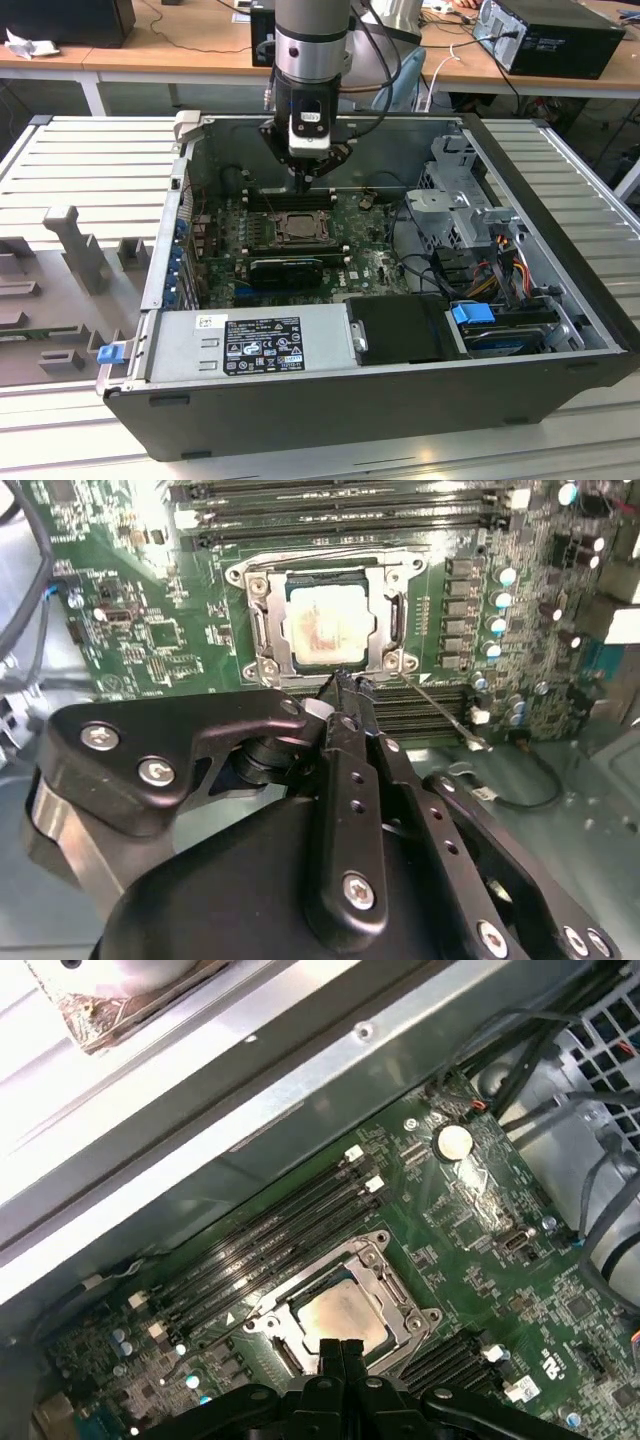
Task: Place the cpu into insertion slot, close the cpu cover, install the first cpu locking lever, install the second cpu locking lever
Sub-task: 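Install the first cpu locking lever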
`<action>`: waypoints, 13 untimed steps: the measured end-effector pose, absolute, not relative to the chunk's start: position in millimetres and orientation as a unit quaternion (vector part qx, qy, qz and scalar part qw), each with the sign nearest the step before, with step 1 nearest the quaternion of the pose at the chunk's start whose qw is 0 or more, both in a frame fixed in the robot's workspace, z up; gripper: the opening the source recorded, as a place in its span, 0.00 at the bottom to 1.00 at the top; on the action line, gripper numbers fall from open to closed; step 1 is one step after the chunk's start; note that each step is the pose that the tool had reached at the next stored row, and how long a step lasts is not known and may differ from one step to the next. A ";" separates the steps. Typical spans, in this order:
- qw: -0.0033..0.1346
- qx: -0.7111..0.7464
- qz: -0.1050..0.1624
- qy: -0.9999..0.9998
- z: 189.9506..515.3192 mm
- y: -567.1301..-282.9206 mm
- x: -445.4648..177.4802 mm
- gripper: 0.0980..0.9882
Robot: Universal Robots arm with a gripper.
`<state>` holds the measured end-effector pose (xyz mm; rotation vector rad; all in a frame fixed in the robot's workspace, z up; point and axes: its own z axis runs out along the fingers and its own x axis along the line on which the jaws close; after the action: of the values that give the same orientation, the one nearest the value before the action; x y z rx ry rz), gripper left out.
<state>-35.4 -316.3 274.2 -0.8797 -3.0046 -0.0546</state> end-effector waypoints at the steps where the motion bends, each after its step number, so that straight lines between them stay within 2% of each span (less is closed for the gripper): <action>1: 0.005 -0.270 -0.017 -0.963 274.2 -316.3 -35.4 0.01; 13: 0.004 -0.150 -0.017 -0.988 274.5 -316.4 -35.4 0.01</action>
<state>-35.4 -316.4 274.5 -0.4710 -3.0966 -0.0545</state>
